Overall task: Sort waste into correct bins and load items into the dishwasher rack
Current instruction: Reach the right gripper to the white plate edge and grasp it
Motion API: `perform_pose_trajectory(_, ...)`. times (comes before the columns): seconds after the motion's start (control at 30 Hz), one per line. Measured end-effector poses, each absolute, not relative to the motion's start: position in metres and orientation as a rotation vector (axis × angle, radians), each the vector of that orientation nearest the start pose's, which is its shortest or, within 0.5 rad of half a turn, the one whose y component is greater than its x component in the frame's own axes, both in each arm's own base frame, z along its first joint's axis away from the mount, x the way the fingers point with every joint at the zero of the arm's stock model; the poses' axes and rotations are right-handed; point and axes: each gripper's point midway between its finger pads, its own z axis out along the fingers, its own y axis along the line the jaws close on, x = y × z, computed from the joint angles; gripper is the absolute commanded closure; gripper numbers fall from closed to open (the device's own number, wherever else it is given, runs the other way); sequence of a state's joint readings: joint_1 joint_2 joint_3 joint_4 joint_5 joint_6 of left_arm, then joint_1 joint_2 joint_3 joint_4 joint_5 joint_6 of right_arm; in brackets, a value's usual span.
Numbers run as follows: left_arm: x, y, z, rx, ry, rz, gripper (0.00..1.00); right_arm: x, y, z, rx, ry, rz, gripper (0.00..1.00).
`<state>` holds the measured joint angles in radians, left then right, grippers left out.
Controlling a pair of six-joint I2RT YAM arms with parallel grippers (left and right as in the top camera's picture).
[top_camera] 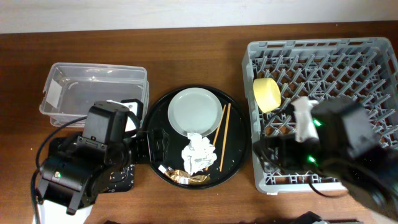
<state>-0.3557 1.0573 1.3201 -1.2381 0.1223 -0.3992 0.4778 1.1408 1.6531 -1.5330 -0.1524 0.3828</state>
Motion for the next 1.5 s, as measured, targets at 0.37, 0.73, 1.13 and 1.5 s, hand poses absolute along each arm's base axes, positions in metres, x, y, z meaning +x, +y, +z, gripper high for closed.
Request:
perform_pose_trajectory(0.37, 0.230, -0.098, 0.263, 0.005, 2.580, -0.366, 0.00, 0.221, 0.173, 0.207, -0.281, 3.114, 0.207, 0.00)
perform_pose_trajectory(0.73, 0.255, -0.101, 0.281, -0.004, 2.449, -0.373, 0.01, 0.145, 0.120, 0.330, -0.305, 2.567, 0.481, 0.02)
perform_pose_trajectory(1.13, 0.246, -0.101, 0.274, 0.013, 2.500, -0.376, 0.01, 0.207, 0.154, 0.164, -0.064, 3.050, 0.094, 0.03)
perform_pose_trajectory(1.5, 0.245, -0.105, 0.238, 0.013, 2.680, -0.336, 0.01, 0.251, 0.220, 0.147, -0.241, 2.954, 0.440, 0.20)
